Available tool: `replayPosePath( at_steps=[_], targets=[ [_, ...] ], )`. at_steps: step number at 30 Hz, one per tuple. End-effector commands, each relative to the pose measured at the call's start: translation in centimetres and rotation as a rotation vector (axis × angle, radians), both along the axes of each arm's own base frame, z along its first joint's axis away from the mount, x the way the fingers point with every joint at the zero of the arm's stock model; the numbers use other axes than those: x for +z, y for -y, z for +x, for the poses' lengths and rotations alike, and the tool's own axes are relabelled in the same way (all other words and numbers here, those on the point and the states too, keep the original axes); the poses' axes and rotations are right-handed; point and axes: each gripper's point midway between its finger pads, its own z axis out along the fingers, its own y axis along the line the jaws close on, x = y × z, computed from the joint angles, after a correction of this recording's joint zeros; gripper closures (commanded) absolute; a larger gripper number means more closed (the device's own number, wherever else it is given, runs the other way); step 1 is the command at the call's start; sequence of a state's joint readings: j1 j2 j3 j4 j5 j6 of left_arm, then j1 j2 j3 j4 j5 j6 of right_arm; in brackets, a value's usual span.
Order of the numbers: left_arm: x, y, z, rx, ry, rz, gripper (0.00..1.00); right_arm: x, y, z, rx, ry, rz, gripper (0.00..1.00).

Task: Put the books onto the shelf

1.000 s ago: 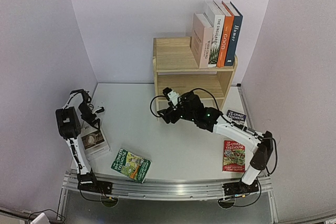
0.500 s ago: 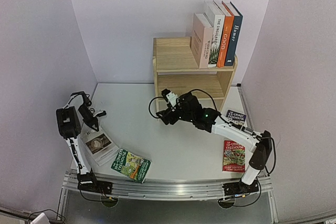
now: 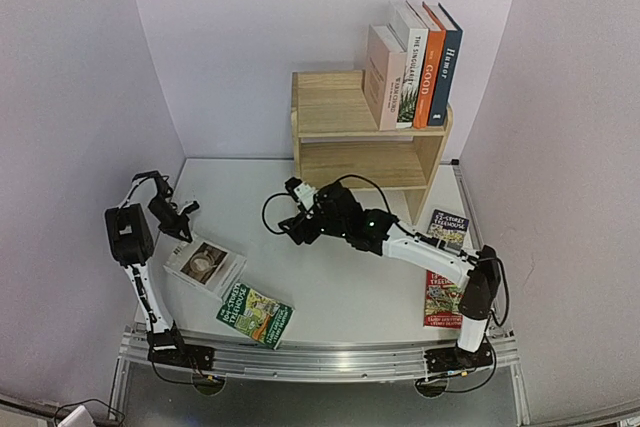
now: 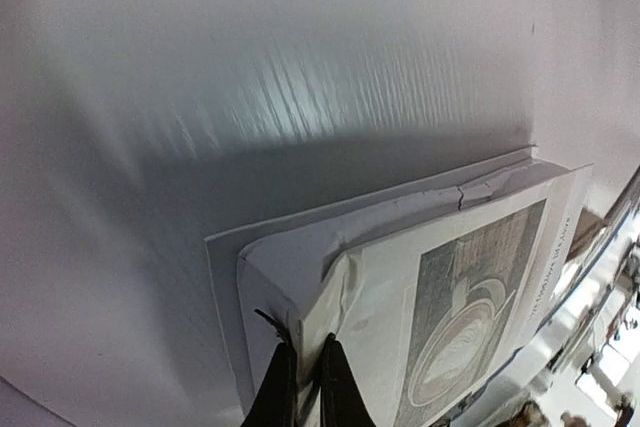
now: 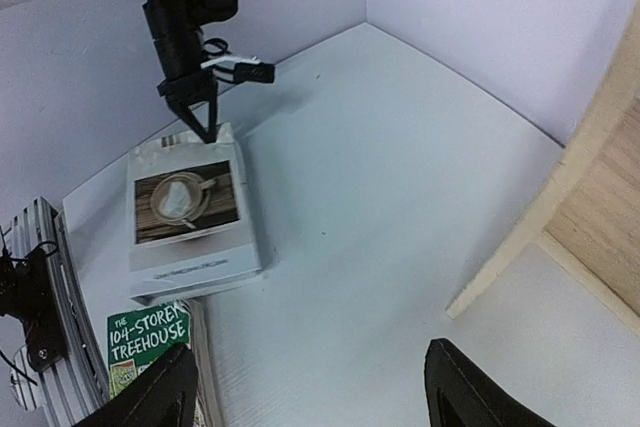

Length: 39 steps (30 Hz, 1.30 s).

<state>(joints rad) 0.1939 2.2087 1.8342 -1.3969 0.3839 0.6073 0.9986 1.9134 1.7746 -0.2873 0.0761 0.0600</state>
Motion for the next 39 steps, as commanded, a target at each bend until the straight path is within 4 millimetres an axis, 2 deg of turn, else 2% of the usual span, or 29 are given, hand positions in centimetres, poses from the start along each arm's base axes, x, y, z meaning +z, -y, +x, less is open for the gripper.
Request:
replayPosePath(
  at_steps=[1,2,3,4,10,13,15,19,21,25,27,29,37,38,39],
  targets=[
    [8.2,3.1,-1.7,0.262,-0.102,-0.142,1.00,-0.3,-5.2,-2.6,0.046,0.191,-0.094,0.24],
    [8.8,3.8,-1.7,0.305,-0.112,-0.178,1.00,-1.0,-6.3,-3.0,0.046,0.238,-0.134,0.24],
    [9.6,4.3,-1.7,0.338,-0.111,-0.216,1.00,-0.8,-7.1,-3.1,0.044,0.297,-0.160,0.23],
    [10.0,4.8,-1.8,0.374,-0.116,-0.245,1.00,-1.3,-8.1,-3.7,0.060,0.339,-0.190,0.23],
    [10.8,6.4,-3.1,0.531,-0.150,-0.340,1.00,-4.8,-13.3,-6.0,0.094,0.662,-0.339,0.19],
    [11.5,7.5,-4.2,0.579,-0.189,-0.405,1.00,-5.2,-15.3,-6.3,0.065,0.861,-0.347,0.16],
    [11.2,8.1,-5.1,0.613,-0.232,-0.439,1.00,-6.5,-16.2,-6.3,0.052,0.957,-0.379,0.15],
    [11.0,8.8,-6.6,0.662,-0.274,-0.491,1.00,-7.6,-17.5,-5.8,0.025,1.092,-0.462,0.13],
    [11.2,8.9,-6.8,0.671,-0.283,-0.510,1.00,-8.5,-18.0,-6.1,0.044,1.130,-0.492,0.13],
    [11.8,9.1,-6.8,0.666,-0.277,-0.531,1.00,-8.6,-17.9,-5.5,0.014,1.148,-0.517,0.14],
    [11.9,9.3,-6.9,0.666,-0.279,-0.541,1.00,-8.8,-17.6,-5.1,-0.007,1.157,-0.538,0.17],
    [11.9,9.3,-7.0,0.668,-0.281,-0.544,1.00,-8.8,-17.4,-5.1,-0.011,1.165,-0.551,0.25],
    [12.2,9.1,-6.8,0.664,-0.266,-0.545,1.00,-6.4,-16.3,-4.6,-0.092,1.177,-0.535,0.68],
    [12.3,9.1,-6.8,0.662,-0.260,-0.545,0.97,-5.9,-16.1,-4.6,-0.106,1.169,-0.523,0.71],
    [12.4,9.0,-6.8,0.658,-0.251,-0.543,0.88,-5.4,-15.9,-4.5,-0.119,1.160,-0.509,0.73]
  ],
)
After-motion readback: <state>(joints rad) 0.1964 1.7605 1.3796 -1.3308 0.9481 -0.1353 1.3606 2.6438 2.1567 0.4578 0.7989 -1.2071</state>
